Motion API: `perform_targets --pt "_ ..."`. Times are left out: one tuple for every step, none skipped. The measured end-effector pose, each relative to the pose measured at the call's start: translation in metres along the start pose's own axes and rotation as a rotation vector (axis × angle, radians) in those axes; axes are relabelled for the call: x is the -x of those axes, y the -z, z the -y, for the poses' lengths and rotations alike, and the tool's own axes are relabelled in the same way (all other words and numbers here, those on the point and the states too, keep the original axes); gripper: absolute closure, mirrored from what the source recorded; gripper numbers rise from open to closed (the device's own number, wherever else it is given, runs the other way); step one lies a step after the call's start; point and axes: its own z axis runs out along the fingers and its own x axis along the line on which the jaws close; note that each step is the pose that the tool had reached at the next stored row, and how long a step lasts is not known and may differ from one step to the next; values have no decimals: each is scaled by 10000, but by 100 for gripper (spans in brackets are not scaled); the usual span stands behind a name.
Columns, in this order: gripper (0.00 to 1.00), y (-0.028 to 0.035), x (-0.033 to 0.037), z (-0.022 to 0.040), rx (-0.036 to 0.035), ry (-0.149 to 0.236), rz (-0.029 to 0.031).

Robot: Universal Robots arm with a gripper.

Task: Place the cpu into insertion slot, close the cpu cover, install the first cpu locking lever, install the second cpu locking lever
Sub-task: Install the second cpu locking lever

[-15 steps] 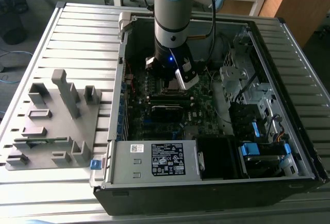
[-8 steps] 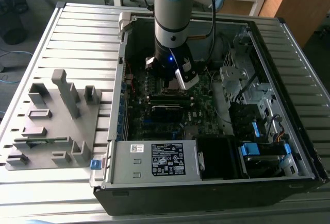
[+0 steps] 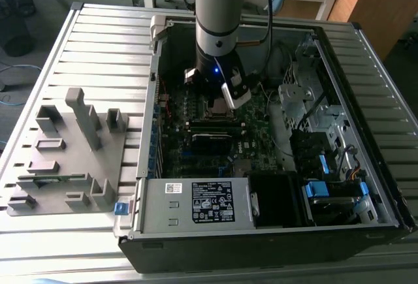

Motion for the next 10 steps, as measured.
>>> perform_targets --pt "89 -8 0 -37 -40 2 -2" --pt "89 -16 0 -75 -95 4 -4" --pt "89 -25 1 -111 -152 6 -2" --pt "89 -32 1 -143 -235 10 -4" --pt "89 -37 1 -167 -345 15 -5" --pt "89 -42 1 -185 -506 21 -7" --pt "89 -43 1 -195 -687 28 -12" --pt "89 -46 1 -206 -867 36 -13" --pt "89 -48 1 -214 -1034 44 -15" --pt "89 -49 1 -219 -1083 46 -17"
